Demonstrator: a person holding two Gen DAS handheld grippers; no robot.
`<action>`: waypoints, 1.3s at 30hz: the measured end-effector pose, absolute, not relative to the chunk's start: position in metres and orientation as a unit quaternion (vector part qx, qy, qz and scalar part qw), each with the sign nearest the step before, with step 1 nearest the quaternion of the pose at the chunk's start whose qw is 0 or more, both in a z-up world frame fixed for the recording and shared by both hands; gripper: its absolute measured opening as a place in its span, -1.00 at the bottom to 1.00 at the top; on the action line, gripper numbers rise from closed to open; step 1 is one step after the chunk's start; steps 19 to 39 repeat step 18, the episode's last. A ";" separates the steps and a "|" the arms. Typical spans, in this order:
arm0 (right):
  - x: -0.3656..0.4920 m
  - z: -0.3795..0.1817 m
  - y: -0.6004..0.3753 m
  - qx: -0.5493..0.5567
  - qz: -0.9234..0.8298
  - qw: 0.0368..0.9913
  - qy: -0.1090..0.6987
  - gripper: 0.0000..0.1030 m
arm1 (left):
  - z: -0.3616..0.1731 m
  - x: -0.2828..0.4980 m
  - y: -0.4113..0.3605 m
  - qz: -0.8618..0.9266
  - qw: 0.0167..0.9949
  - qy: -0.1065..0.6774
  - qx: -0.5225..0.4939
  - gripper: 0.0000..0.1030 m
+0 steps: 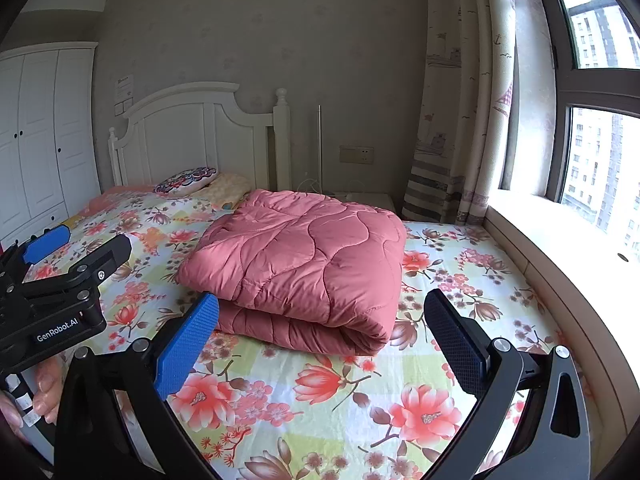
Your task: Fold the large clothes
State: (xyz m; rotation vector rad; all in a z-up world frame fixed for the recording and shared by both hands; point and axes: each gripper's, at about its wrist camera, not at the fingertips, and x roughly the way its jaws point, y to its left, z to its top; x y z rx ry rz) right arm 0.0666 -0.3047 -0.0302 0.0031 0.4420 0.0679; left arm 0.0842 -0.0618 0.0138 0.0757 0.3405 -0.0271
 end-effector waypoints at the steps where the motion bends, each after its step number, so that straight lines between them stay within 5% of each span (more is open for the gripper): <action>1: 0.066 -0.030 -0.305 0.002 0.034 0.975 0.220 0.91 | 0.014 0.084 -0.062 -0.014 0.985 0.168 0.039 0.96; 11: 0.079 -0.040 -0.314 0.017 0.040 0.970 0.237 0.91 | 0.011 0.099 -0.062 -0.018 0.987 0.149 0.059 0.96; 18: 0.135 -0.038 -0.423 0.069 -0.044 0.957 0.278 0.91 | 0.000 0.229 0.053 0.025 0.963 0.269 0.010 0.96; 39: 0.135 -0.038 -0.423 0.069 -0.044 0.957 0.278 0.91 | 0.000 0.229 0.053 0.025 0.963 0.269 0.010 0.96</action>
